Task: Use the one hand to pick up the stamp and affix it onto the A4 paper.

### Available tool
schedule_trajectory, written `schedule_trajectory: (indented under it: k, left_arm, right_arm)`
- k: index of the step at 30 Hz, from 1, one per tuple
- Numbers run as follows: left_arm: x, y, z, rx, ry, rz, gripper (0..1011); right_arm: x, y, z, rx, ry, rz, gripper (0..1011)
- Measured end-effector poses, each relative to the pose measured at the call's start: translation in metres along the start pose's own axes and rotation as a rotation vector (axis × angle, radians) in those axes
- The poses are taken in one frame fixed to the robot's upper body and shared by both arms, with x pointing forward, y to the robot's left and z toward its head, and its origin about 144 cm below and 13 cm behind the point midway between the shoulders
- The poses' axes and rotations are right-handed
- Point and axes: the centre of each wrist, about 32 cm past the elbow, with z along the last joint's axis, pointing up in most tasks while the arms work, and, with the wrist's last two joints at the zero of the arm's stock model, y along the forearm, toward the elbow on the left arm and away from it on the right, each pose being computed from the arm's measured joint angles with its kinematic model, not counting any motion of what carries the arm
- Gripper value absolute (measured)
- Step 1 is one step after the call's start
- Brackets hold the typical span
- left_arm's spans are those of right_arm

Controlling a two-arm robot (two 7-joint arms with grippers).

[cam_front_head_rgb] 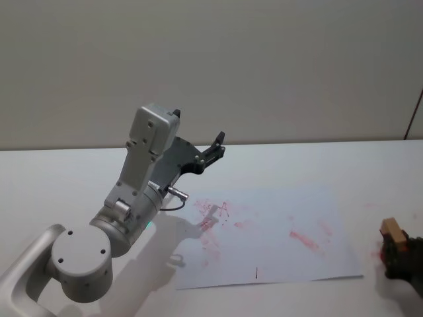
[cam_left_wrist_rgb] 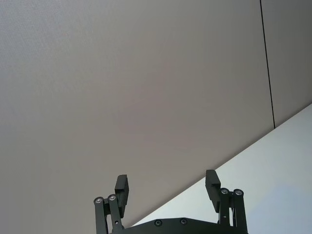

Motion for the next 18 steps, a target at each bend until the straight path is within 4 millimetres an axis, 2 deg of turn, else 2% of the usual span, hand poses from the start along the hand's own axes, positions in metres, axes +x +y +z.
schedule_trajectory:
  k: [18]
  left_arm:
    - [0.0,0.0,0.0,0.0,0.0,0.0,1001]
  right_arm:
    - [-0.009,0.012,0.028,0.113,-0.003,0.233,220]
